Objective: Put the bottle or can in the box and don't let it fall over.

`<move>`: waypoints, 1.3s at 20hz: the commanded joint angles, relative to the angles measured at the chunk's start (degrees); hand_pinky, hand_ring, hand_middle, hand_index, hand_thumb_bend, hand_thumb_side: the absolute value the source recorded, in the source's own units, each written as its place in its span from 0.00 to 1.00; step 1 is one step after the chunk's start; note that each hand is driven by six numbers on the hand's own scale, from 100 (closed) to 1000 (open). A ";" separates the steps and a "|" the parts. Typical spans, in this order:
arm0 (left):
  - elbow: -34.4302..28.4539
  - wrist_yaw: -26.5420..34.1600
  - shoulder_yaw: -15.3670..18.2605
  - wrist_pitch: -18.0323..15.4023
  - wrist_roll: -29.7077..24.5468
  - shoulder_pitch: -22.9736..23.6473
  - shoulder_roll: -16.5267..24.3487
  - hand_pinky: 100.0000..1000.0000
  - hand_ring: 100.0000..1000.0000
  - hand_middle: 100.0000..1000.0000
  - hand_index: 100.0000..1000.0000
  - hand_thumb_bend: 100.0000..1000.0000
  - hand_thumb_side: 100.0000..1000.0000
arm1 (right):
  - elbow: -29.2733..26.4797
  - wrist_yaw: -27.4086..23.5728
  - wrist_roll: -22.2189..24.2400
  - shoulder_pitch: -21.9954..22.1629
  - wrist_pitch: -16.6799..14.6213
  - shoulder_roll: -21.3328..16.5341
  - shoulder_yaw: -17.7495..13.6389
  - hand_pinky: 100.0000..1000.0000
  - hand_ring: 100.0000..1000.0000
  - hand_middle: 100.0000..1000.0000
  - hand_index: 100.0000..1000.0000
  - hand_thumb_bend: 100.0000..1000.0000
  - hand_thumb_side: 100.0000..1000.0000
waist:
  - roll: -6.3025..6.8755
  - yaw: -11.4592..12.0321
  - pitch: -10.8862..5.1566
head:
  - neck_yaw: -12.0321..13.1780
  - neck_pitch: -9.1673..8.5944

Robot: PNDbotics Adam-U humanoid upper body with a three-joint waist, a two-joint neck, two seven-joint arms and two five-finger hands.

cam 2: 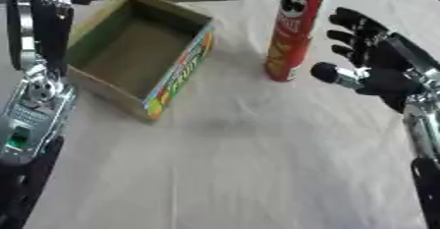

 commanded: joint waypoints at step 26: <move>8.11 0.52 3.98 -0.33 -3.06 -7.31 -1.75 0.55 1.00 0.83 0.57 0.30 0.78 | 7.59 -4.15 -3.55 -5.97 -1.39 -4.92 -1.58 1.00 1.00 1.00 1.00 0.65 0.21 | -0.87 -0.45 1.40 | -1.20 -3.53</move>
